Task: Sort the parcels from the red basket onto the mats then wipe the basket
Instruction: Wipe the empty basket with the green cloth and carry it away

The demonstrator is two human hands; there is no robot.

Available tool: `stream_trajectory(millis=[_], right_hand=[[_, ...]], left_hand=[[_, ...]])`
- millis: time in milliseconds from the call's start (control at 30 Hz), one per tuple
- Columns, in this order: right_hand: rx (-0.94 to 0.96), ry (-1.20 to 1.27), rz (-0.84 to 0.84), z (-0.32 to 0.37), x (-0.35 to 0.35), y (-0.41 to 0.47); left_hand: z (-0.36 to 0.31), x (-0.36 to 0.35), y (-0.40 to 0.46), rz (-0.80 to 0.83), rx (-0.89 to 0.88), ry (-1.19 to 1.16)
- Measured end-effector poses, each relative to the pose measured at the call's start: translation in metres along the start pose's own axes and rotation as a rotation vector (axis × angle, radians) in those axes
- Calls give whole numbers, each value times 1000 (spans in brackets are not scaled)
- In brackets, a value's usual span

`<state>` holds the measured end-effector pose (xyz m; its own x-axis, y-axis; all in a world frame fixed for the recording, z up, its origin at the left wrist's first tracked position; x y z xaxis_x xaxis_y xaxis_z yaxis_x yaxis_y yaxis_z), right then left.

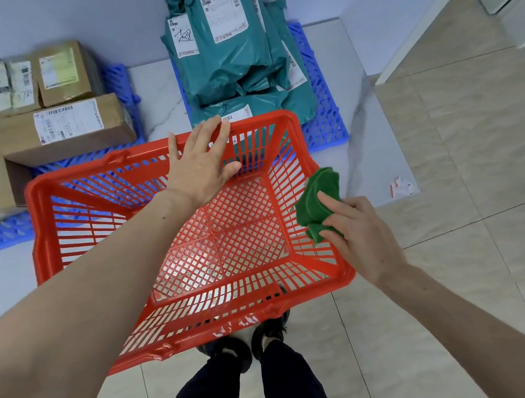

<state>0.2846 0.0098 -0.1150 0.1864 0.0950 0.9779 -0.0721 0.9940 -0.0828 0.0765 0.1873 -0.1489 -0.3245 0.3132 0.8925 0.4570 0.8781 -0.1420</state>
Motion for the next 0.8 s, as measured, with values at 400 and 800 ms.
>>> stream_trajectory(millis=[400,800], right_hand=[[-94,-46,19,2,-4,17],[-145,-6,61,15,20,52]], left_hand=[[1,7,1,72,15,-18],[49,33,-64,125,104,-10]])
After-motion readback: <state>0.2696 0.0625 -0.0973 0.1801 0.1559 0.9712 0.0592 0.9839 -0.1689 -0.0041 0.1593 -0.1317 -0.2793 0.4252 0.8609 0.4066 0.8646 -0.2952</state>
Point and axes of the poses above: each hand's wrist, its own y-axis towards the middle knuckle, its own x-axis out of the back of the hand, z = x × y, the point moved 7 cm from there along y, towards the middle knuckle, and after that the axes turned 12 degrees about -y, right-handed, at the moved point
